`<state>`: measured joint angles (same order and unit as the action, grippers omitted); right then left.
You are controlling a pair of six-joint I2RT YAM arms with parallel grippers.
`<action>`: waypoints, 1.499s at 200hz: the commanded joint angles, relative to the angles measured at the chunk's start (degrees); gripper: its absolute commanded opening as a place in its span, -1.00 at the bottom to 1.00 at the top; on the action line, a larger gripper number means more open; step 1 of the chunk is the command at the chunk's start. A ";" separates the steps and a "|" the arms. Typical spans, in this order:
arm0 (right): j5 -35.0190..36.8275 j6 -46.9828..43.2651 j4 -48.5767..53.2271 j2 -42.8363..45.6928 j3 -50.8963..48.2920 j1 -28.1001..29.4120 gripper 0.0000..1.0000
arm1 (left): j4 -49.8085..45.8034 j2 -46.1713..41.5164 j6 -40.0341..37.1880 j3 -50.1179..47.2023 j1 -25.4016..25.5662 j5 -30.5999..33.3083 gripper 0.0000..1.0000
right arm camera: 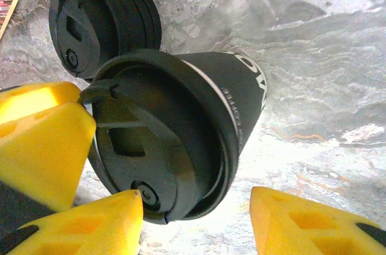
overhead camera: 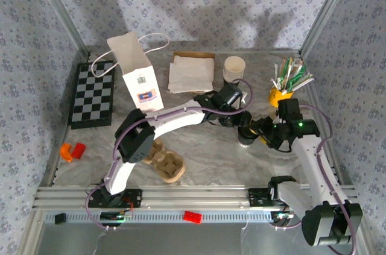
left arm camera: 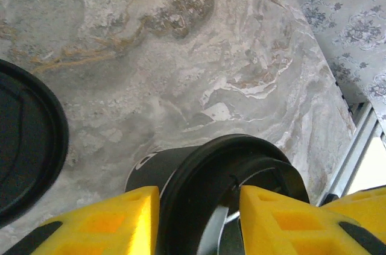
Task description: Pack the takeout coffee
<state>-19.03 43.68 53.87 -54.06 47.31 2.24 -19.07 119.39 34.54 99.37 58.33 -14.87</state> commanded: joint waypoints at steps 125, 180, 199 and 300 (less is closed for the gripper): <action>-6.37 -24.40 2.73 -17.10 12.61 -6.99 -0.12 | 0.86 -7.79 10.33 -7.92 2.93 -1.51 -0.12; -7.64 -23.76 0.07 -19.72 11.48 -7.43 -0.25 | -1.50 -4.95 9.98 -6.16 2.93 -1.06 -0.16; -8.29 -22.17 -0.08 -20.18 10.25 -7.99 -0.31 | -3.41 -4.39 9.19 -5.69 2.93 0.33 -0.19; -5.64 -18.05 -0.64 -17.10 -0.38 -9.81 -0.31 | -6.78 -1.56 4.35 -9.08 0.29 3.42 -0.27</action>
<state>-28.10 24.82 47.55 -69.23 51.24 -6.90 -21.65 114.52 41.39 92.47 60.69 -14.15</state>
